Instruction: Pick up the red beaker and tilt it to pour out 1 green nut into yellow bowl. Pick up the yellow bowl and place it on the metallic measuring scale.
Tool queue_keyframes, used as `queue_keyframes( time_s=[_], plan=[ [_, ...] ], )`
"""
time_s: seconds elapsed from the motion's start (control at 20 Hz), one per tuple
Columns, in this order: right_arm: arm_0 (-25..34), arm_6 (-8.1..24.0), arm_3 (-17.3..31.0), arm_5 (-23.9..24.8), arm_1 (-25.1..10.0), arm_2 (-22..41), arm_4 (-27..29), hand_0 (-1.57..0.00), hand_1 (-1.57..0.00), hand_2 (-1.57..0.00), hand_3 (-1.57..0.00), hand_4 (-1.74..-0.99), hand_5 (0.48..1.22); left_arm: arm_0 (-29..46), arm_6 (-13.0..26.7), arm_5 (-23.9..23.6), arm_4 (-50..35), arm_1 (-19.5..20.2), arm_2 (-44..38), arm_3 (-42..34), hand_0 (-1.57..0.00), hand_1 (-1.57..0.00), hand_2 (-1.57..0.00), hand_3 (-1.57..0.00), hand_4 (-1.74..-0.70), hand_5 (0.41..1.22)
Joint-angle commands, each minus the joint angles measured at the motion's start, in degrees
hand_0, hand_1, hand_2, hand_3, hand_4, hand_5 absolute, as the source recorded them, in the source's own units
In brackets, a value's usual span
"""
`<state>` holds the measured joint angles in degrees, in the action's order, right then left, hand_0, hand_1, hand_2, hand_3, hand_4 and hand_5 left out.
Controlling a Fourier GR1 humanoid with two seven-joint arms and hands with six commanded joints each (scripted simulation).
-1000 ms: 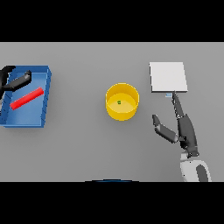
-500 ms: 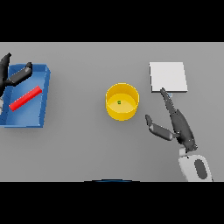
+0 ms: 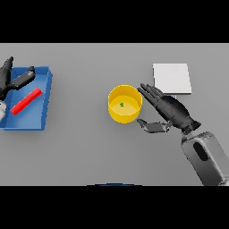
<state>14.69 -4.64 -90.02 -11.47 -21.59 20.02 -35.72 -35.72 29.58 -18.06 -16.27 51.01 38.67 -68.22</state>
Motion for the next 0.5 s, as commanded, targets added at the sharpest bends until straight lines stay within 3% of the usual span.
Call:
queue_keyframes(
  time_s=[0.0,0.45],
  plan=[
    [2.49,0.06,1.65,-1.03,-0.17,1.21,-1.61,0.0,0.0,0.0,0.0,-1.276,0.666,-0.39,0.17,0.01,-0.22,0.01,0.04,-0.12,0.0,0.0,0.0,0.0,-0.79,0.716],
    [13.89,-4.63,11.27,-8.28,-1.07,7.97,-5.8,0.0,0.0,0.0,0.0,-1.269,0.683,-0.93,-0.78,0.4,0.05,0.01,0.19,0.65,0.0,0.0,0.0,0.0,-0.8,0.717]
  ],
)
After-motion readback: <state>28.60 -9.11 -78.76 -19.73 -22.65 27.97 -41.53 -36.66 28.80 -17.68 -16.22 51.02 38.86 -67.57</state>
